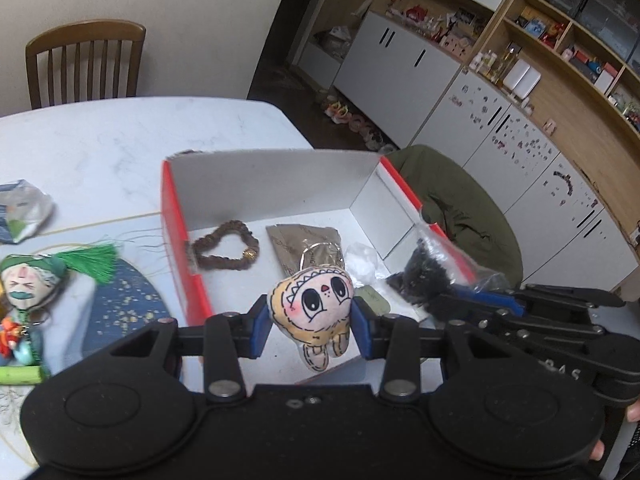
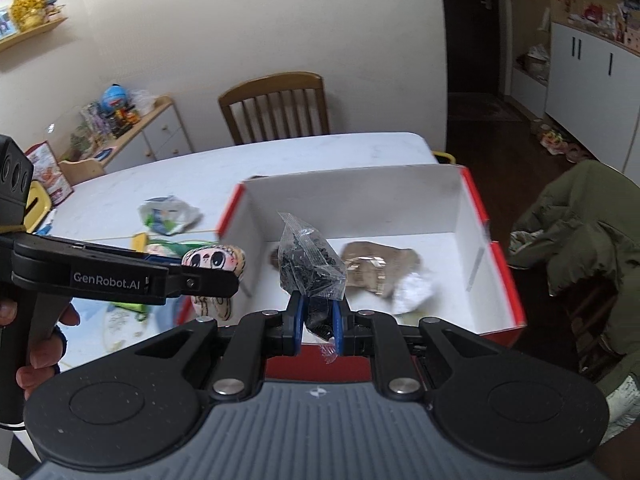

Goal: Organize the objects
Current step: 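Carry the plush doll and dark bag over the shoebox with both tools, then lower the doll and bag into the shoebox and open both tools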

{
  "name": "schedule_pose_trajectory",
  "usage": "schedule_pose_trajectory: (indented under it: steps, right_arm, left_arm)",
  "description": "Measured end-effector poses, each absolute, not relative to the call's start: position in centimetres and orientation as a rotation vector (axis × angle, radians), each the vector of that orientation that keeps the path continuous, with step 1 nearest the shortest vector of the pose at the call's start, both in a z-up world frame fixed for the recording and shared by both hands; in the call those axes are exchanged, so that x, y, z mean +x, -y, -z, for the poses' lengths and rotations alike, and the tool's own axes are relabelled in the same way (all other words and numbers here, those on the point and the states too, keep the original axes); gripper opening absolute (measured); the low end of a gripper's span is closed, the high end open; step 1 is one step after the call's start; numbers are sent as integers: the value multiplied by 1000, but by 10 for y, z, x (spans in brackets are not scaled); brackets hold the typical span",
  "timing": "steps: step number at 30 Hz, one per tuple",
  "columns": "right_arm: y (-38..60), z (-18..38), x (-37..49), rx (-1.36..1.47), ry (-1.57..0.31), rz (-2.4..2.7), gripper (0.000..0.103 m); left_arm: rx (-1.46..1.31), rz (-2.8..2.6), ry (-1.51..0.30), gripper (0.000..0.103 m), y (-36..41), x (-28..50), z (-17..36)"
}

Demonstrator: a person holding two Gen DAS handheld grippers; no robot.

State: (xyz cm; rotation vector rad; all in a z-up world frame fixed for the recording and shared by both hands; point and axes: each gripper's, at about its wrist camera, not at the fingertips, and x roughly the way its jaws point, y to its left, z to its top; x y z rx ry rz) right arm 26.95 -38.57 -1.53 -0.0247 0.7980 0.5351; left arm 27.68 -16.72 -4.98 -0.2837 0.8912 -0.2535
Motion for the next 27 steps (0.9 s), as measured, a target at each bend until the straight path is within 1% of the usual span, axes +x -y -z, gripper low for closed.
schedule_pose_trajectory:
  steps: [13, 22, 27]
  right_arm:
    - [413, 45, 337, -41, -860, -413, 14]
    - [398, 62, 384, -60, -912, -405, 14]
    - [383, 75, 402, -120, -940, -390, 14]
  left_arm:
    - [-203, 175, -985, 40, 198, 330, 81]
    - [-205, 105, -1029, 40, 198, 364, 92]
    - [-204, 74, -1054, 41, 198, 381, 100]
